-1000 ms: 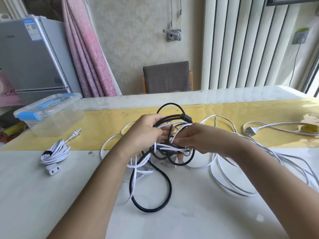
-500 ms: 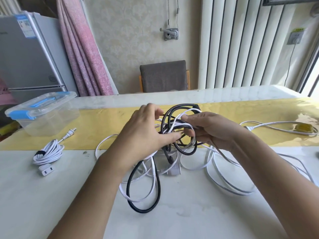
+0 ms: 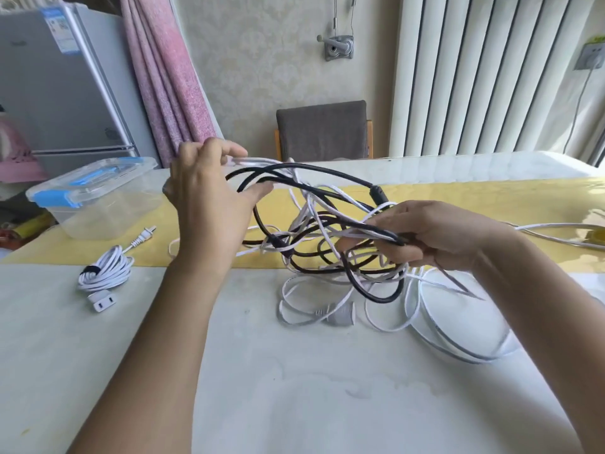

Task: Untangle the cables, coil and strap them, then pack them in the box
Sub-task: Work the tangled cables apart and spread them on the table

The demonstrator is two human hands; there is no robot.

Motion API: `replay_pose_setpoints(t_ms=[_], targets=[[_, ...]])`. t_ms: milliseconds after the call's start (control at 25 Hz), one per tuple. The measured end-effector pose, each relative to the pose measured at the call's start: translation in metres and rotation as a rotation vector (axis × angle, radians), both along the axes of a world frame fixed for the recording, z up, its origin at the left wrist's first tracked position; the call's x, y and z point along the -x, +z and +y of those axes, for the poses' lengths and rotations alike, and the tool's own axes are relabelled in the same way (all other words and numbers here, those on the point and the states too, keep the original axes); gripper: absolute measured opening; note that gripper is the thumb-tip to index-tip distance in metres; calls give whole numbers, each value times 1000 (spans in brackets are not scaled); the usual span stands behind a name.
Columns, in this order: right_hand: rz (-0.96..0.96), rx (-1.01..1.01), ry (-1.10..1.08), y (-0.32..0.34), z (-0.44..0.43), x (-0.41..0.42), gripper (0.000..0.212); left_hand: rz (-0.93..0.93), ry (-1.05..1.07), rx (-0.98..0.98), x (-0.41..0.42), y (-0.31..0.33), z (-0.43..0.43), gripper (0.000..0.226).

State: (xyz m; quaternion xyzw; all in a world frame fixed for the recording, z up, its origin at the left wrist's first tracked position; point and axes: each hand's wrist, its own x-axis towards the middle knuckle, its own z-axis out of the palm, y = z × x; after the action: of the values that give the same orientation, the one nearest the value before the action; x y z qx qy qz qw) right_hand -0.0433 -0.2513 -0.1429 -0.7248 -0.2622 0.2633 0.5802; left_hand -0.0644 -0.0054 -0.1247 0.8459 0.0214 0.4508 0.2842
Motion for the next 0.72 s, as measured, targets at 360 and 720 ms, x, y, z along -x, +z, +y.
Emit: replay_pose_setpoints(t_ms=[360,720], targets=[[104,-196,269,-10,-7,-3,42,418,-291,414,-38,-27,36,23],[151,-407,-85,-11,1,-3,36,515,-511,179,2,-38,-61,39]])
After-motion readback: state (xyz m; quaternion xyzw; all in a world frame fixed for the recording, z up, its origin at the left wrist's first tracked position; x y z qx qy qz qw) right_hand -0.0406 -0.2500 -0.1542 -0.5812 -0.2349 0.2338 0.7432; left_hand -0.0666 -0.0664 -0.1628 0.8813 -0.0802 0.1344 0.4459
